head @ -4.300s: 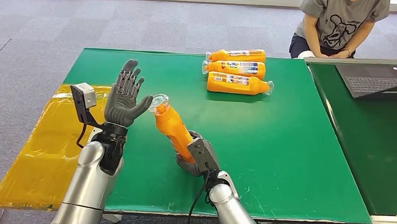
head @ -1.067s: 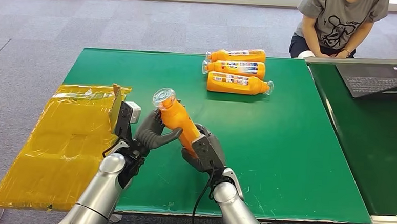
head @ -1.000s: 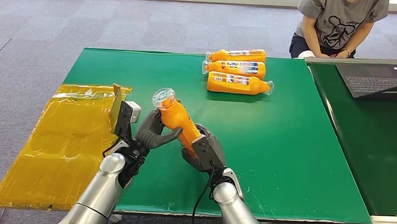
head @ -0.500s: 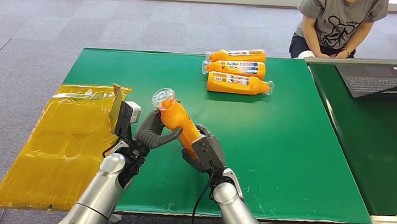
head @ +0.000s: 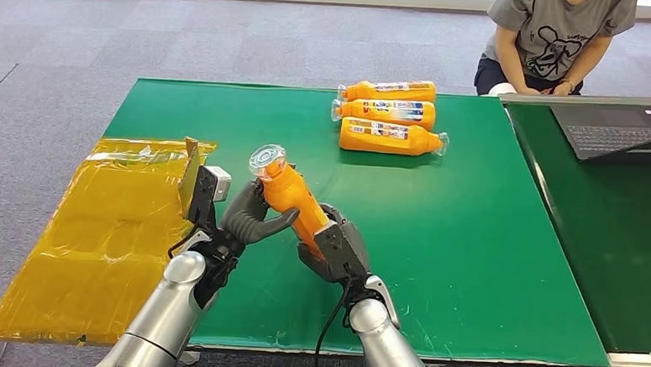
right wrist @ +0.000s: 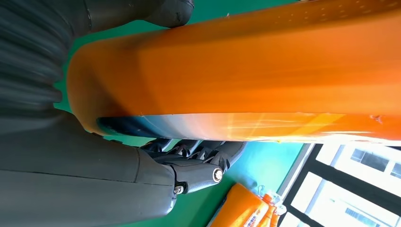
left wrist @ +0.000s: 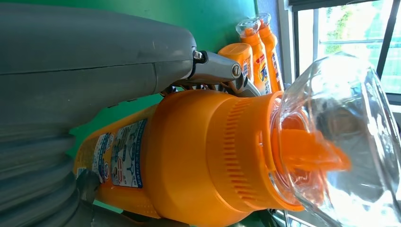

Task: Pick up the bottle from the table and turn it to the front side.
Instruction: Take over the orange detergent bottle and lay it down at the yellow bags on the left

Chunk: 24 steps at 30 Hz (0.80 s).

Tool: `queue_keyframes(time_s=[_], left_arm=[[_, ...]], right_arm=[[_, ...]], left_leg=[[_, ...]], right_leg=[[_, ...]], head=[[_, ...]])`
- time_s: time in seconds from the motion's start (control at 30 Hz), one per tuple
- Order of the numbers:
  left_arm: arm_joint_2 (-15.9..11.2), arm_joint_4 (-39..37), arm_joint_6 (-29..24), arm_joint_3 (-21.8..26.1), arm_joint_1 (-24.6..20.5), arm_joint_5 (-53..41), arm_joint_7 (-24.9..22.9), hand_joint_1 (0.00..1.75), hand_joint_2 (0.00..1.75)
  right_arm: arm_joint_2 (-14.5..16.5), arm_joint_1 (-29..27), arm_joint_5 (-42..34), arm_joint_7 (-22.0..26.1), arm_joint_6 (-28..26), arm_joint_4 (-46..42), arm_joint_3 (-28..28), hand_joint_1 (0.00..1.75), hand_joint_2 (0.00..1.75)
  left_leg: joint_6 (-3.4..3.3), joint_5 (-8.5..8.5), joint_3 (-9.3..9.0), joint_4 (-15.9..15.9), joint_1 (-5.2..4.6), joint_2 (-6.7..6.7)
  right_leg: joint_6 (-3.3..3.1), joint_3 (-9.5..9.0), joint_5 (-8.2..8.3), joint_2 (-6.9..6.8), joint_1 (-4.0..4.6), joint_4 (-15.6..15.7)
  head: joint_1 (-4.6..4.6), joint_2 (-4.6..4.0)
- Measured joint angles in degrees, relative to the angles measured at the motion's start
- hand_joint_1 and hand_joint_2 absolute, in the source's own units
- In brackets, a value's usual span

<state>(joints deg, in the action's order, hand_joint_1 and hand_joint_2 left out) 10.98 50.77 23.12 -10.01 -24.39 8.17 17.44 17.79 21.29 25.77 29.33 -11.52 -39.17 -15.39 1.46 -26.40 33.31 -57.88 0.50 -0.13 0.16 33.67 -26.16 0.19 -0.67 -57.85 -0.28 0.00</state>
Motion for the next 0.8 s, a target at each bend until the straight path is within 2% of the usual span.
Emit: queue_keyframes(time_s=[0.03, 0.1, 0.17, 0.23, 0.4, 0.63, 0.8], left_arm=[[0.0, 0.0, 0.0, 0.0, 0.0, 0.0, 0.0, 1.75, 1.75], [0.0, 0.0, 0.0, 0.0, 0.0, 0.0, 0.0, 1.75, 1.75], [0.0, -0.1, -0.1, 0.0, 0.0, 0.1, 0.0, 1.75, 1.75], [0.0, -0.2, -0.3, 0.0, -0.1, 0.3, 0.0, 1.75, 1.75], [0.0, -0.3, -3.3, 0.0, -0.5, -0.6, 0.4, 1.75, 1.75], [-1.3, 3.4, -15.3, 0.7, 0.3, -8.1, 1.0, 1.75, 1.75], [-1.9, 7.8, -17.0, 1.8, 1.6, -10.8, 0.0, 1.75, 1.75]], right_arm=[[0.0, 0.0, 0.0, 0.0, 0.0, 0.0, 0.0, 1.75, 1.75], [0.0, 0.0, 0.0, 0.0, 0.0, 0.0, 0.0, 0.90, 1.75], [0.0, 0.0, 0.0, 0.0, -0.2, 0.1, 0.0, 0.03, 0.87], [0.0, 0.0, 0.0, -0.2, -0.7, 0.2, 0.0, 0.00, 0.00], [0.0, 0.0, 0.7, -1.0, -2.7, 0.3, 0.0, 0.00, 0.00], [-1.1, -1.3, 1.3, -1.8, -3.9, -0.9, 0.2, 0.00, 0.00], [-1.6, -2.3, 2.0, -1.9, -3.9, -1.6, 0.5, 0.00, 0.00]], left_leg=[[0.00, 0.00, 0.00, 0.0, 0.00, 0.00], [0.00, 0.00, 0.00, 0.0, 0.00, 0.00], [0.00, 0.00, 0.00, 0.0, 0.00, 0.00], [0.00, 0.00, 0.00, 0.0, 0.00, 0.00], [0.00, 0.00, 0.00, 0.0, 0.00, 0.00], [0.00, 0.00, 0.01, 0.0, 0.00, 0.00], [0.00, 0.00, 0.03, 0.0, 0.00, 0.00]], right_leg=[[0.00, 0.00, 0.00, 0.00, 0.00, 0.0], [0.00, 0.00, 0.00, 0.00, 0.00, 0.0], [0.00, 0.00, 0.00, 0.00, 0.00, 0.0], [0.00, 0.00, 0.00, -0.01, 0.00, 0.0], [0.00, 0.00, 0.00, -0.01, 0.00, 0.0], [0.00, 0.01, 0.00, 0.00, 0.01, 0.0], [0.00, 0.02, -0.01, -0.01, 0.01, 0.0]], head=[[0.00, 0.00], [0.00, 0.00], [0.00, 0.00], [-0.01, 0.00], [-0.02, 0.00], [-0.01, 0.00], [0.00, 0.00]])
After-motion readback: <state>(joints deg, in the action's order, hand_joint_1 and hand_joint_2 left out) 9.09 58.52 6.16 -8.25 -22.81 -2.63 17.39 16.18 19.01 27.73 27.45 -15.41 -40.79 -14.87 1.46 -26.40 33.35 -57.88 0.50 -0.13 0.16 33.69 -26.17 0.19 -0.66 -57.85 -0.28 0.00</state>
